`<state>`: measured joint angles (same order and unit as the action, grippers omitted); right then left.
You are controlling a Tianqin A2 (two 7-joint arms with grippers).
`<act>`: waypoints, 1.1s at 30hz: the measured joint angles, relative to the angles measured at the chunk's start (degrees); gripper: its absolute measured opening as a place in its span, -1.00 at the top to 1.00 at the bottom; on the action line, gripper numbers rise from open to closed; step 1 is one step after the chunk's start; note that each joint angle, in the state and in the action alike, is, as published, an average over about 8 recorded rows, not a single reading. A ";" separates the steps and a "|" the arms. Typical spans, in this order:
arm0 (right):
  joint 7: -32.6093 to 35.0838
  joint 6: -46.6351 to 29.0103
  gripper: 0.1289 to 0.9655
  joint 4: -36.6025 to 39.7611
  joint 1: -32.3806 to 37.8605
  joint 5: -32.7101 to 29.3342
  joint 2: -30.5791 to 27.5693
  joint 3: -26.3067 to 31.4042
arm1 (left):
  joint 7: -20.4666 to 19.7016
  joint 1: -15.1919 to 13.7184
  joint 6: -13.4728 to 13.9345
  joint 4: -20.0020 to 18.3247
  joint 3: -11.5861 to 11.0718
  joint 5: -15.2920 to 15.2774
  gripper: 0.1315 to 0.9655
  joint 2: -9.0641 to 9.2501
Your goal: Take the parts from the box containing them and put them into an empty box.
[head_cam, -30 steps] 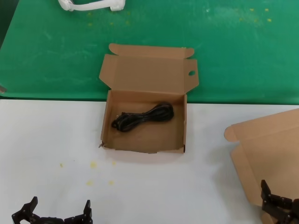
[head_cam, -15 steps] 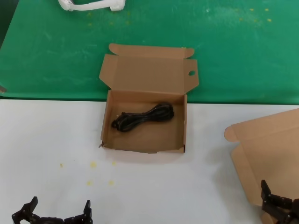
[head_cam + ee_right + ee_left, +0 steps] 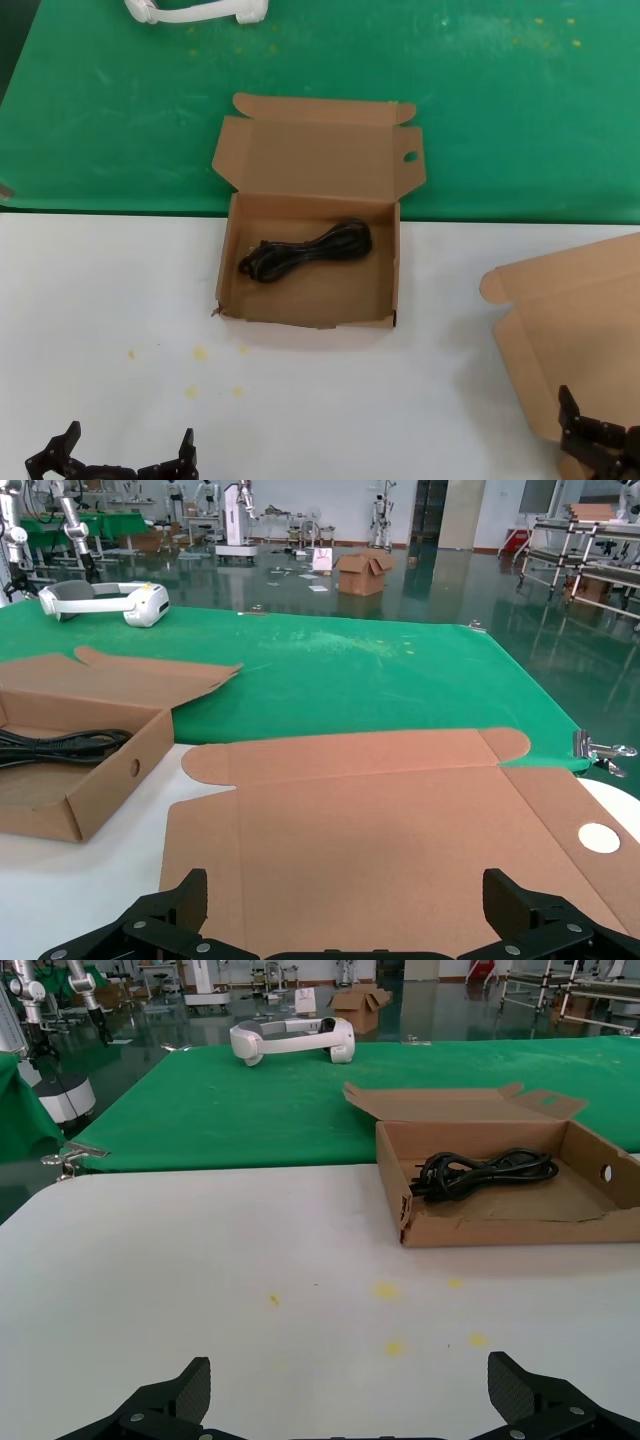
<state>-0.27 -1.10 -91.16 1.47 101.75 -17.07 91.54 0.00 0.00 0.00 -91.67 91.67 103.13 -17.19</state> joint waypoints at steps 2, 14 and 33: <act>0.00 0.00 -1.00 0.00 0.00 0.00 0.00 0.00 | 0.00 0.00 0.00 0.00 0.00 0.00 -1.00 0.00; 0.00 0.00 -1.00 0.00 0.00 0.00 0.00 0.00 | 0.00 0.00 0.00 0.00 0.00 0.00 -1.00 0.00; 0.00 0.00 -1.00 0.00 0.00 0.00 0.00 0.00 | 0.00 0.00 0.00 0.00 0.00 0.00 -1.00 0.00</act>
<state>-0.27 -1.10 -91.16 1.47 101.75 -17.07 91.54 0.00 0.00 0.00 -91.67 91.67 103.13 -17.19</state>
